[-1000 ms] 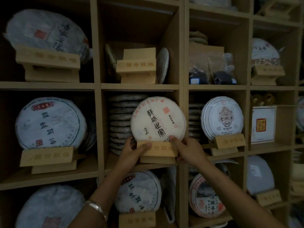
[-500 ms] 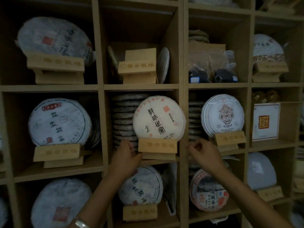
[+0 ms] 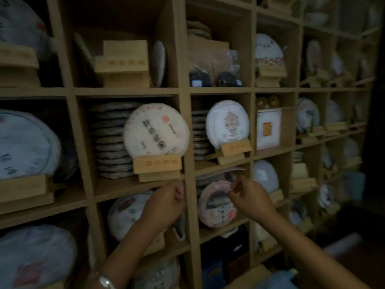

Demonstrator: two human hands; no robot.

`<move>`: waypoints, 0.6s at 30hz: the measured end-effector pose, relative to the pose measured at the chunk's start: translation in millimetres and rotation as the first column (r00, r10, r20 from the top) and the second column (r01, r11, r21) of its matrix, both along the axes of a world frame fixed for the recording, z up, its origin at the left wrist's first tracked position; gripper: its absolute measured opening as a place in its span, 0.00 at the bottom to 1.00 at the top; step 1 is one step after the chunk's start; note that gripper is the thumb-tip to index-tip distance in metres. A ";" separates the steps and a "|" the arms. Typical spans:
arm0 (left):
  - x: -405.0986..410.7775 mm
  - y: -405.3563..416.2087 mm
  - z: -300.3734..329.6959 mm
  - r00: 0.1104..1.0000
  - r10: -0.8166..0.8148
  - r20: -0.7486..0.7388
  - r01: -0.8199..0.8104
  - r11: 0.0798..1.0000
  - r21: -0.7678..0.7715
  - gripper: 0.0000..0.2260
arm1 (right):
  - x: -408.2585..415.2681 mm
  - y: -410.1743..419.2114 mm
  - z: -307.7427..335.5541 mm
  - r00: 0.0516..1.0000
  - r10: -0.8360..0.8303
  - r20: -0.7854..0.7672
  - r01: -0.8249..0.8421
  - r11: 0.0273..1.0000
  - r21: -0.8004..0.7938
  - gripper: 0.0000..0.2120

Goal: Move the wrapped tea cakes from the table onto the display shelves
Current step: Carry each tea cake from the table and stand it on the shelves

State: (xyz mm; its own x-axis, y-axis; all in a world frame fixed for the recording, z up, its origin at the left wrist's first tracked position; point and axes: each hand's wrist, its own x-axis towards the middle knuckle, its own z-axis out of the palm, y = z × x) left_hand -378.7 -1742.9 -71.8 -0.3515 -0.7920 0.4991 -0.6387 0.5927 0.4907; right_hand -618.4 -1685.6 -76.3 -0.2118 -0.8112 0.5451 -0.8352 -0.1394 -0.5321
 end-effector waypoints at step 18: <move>-393.3 271.3 -81.4 0.416 -0.884 0.213 0.841 0.463 0.279 0.07 | -198.3 479.3 -90.4 0.373 -0.928 -0.017 0.883 0.350 0.315 0.13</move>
